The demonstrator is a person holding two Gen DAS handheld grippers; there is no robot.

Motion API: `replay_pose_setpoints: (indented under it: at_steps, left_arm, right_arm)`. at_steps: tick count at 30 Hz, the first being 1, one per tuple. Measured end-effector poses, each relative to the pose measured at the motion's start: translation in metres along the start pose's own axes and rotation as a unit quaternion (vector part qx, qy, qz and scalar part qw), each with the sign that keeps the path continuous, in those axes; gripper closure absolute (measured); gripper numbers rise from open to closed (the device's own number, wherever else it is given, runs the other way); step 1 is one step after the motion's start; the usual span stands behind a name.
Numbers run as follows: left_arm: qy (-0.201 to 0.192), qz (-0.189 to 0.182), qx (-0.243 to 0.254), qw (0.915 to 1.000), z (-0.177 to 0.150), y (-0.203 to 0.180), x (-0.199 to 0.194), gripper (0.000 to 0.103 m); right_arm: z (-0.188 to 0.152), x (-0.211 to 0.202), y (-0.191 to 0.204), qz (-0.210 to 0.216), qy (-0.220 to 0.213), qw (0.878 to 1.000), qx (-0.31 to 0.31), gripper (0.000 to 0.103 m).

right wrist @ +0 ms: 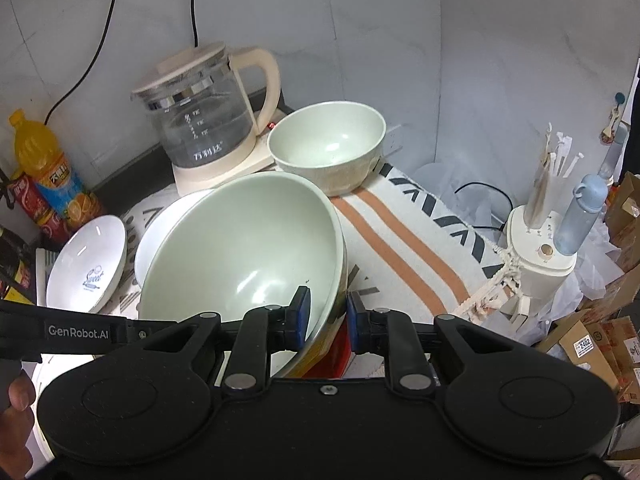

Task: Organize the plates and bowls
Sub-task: 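Lift the pale green bowl with both grippers and lower it into the red bowl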

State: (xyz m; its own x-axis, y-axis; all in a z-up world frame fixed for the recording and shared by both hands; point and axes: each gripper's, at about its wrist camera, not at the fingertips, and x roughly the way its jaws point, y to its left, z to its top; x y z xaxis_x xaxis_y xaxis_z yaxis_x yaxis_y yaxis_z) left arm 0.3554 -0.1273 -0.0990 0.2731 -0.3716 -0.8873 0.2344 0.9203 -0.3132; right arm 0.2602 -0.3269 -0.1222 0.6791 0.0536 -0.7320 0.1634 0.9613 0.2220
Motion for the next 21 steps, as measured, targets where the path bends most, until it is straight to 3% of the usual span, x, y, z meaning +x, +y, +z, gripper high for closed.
replay_pose_setpoints:
  at_steps: [11, 21]
  left_arm:
    - [0.052, 0.004, -0.053, 0.9972, -0.008, 0.008, 0.025, 0.088]
    - [0.060, 0.014, -0.112, 0.9919, -0.008, 0.008, 0.029, 0.088]
  right_arm:
    - [0.004, 0.021, -0.002, 0.002, 0.016, 1.000, -0.019, 0.087]
    - [0.014, 0.034, 0.002, 0.010, 0.041, 0.996, -0.073, 0.088]
